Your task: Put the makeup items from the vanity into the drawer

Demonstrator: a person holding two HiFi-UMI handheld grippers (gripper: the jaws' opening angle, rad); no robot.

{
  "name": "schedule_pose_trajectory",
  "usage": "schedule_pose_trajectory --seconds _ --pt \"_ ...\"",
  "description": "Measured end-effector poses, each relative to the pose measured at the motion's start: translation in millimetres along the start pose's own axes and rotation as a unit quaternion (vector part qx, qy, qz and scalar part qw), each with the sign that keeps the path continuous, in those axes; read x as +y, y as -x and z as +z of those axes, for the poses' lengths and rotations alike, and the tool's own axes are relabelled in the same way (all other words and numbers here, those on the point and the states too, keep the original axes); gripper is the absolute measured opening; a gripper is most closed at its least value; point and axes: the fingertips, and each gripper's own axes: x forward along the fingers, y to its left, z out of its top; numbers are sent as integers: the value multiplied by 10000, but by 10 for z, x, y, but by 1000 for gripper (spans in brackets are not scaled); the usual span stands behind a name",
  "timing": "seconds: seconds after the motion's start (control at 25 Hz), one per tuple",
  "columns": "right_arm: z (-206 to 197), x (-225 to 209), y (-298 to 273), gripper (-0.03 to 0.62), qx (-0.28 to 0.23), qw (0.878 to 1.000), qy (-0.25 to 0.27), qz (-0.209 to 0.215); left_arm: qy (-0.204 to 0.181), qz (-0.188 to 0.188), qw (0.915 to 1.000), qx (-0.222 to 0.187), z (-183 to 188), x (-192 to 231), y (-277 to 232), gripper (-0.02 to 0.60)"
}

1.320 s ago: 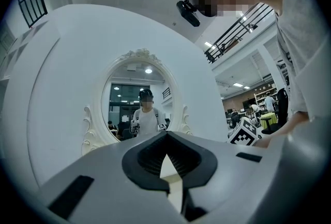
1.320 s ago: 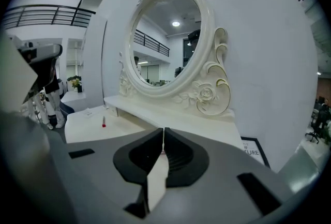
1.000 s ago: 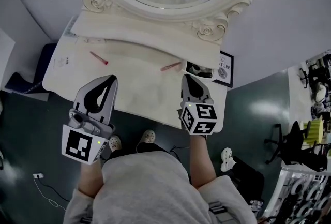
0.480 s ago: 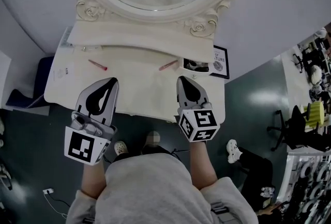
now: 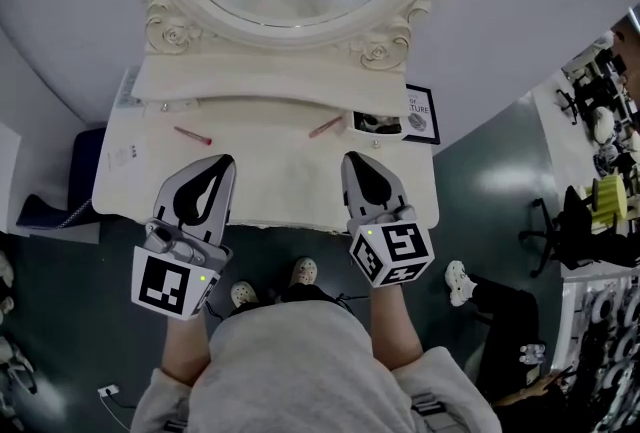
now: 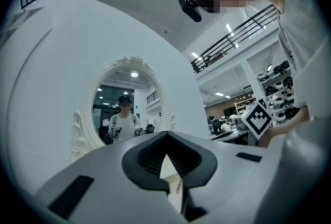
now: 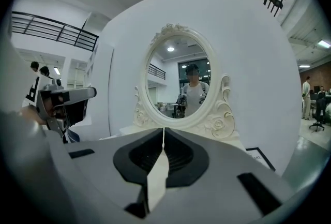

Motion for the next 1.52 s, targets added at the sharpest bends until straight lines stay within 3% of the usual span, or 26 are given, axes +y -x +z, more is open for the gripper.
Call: schedule_pose_trajectory --seconds 0.84,1.52 --pt "382 511 359 26 -665 9975 163 -159 64 -352 9993 -123 77 143 273 11" --pt "531 832 505 26 -994 9945 282 -164 34 -414 9990 -145 121 242 477 11"
